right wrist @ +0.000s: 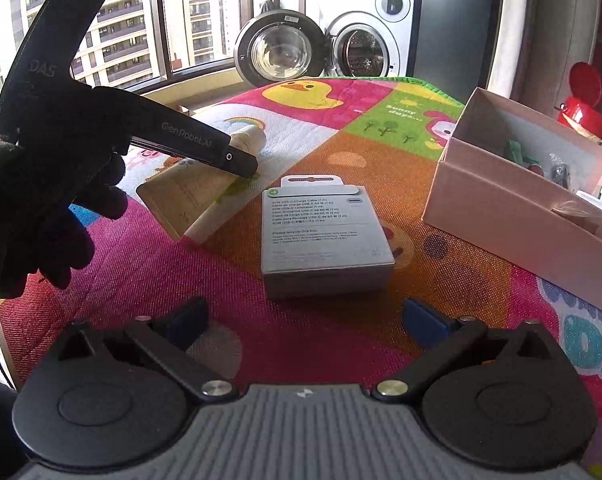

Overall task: Organize rigid objects
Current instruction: 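Grasp the white boxed cable package with the right gripper while left holds the tube, then release the lotion tube into the pink box while right drops the package in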

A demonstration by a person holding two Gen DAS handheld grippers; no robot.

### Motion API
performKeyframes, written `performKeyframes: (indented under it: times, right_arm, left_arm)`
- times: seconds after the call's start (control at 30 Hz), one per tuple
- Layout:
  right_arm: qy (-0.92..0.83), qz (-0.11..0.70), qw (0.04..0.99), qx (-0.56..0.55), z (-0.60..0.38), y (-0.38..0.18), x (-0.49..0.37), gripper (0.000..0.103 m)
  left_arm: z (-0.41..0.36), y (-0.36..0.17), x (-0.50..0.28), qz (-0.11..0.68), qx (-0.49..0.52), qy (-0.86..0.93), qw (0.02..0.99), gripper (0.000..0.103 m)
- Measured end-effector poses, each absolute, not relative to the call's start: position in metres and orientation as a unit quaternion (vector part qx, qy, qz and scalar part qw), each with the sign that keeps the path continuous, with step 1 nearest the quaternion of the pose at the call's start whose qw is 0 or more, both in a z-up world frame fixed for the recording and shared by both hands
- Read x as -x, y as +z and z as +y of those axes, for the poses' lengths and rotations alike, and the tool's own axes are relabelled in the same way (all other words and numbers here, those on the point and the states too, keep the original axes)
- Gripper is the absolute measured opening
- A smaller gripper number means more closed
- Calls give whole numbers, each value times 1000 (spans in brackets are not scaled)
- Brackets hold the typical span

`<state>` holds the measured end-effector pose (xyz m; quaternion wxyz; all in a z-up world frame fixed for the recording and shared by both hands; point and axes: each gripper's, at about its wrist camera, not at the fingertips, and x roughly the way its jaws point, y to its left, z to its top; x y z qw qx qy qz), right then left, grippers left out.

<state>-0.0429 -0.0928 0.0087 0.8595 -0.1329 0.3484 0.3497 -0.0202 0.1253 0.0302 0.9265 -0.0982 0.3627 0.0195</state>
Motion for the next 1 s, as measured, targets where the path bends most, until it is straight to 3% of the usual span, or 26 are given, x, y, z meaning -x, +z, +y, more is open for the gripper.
performKeyframes:
  times: [0.1,0.2,0.47,0.7,1.0]
  right_arm:
    - [351,347,860,130,-94,9,45,103]
    - [351,347,860,129,-94,9,44,103]
    - [338,342,866,135,-91,14,42,94]
    - [320,317,879,155,-70,28,13,93]
    - [341,366,855,139,-60,26,2,69]
  left_arm:
    - [125,29,22,359,90,10,929,39]
    - [123,27,34,346,77,-4,935,30]
    - [115,25,72,339,70,-43,937,30]
    - [112,26,75,347,97,-26,933,30]
    - [104,27,83,339,76,-41,937,29]
